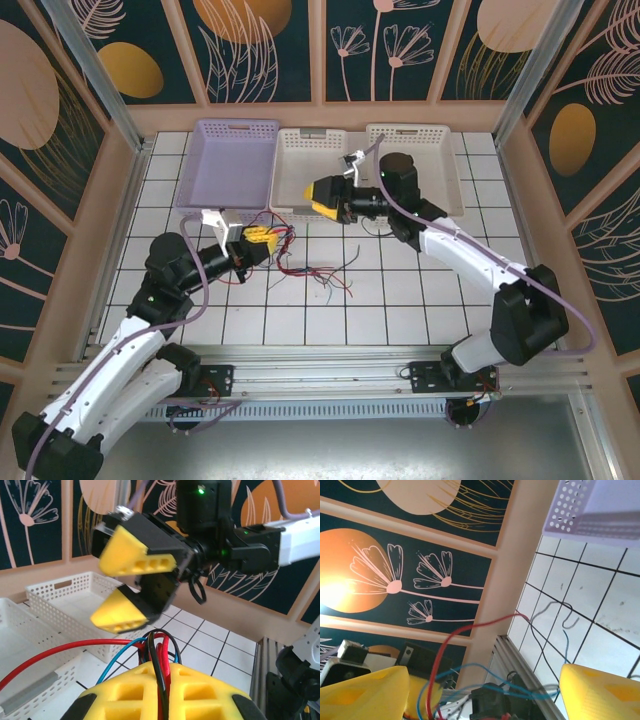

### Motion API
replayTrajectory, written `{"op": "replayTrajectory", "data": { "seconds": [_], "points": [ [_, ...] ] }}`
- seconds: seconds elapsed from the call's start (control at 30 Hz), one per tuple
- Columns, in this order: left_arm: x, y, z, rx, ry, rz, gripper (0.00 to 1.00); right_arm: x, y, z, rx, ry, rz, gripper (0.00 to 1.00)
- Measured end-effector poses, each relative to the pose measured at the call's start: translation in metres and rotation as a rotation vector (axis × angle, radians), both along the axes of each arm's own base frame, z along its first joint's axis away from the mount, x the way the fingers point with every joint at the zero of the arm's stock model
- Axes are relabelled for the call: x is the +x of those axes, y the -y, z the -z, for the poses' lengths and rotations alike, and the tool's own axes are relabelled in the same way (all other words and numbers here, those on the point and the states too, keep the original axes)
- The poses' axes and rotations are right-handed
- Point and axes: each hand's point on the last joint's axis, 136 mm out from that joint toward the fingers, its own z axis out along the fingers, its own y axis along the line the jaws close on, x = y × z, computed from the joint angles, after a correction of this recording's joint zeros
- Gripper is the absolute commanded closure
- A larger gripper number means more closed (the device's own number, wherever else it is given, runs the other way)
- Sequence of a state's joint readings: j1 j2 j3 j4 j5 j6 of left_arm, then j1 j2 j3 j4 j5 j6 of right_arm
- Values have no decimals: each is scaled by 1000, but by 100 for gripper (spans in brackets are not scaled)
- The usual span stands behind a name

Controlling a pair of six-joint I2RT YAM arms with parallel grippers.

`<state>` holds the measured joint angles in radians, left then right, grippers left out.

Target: Untangle the cables

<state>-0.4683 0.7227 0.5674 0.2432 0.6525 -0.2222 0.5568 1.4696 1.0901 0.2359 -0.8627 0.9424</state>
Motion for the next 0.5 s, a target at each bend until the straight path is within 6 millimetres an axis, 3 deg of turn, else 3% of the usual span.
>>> {"op": "replayTrajectory", "data": {
  "seconds": [0.3, 0.5],
  "points": [
    [-1, 13, 16, 45, -20, 54, 100, 8, -13, 12, -12, -11, -43, 25],
    [1, 15, 14, 47, -20, 58, 100, -5, -32, 24, -17, -30, -112, 28]
  ]
}}
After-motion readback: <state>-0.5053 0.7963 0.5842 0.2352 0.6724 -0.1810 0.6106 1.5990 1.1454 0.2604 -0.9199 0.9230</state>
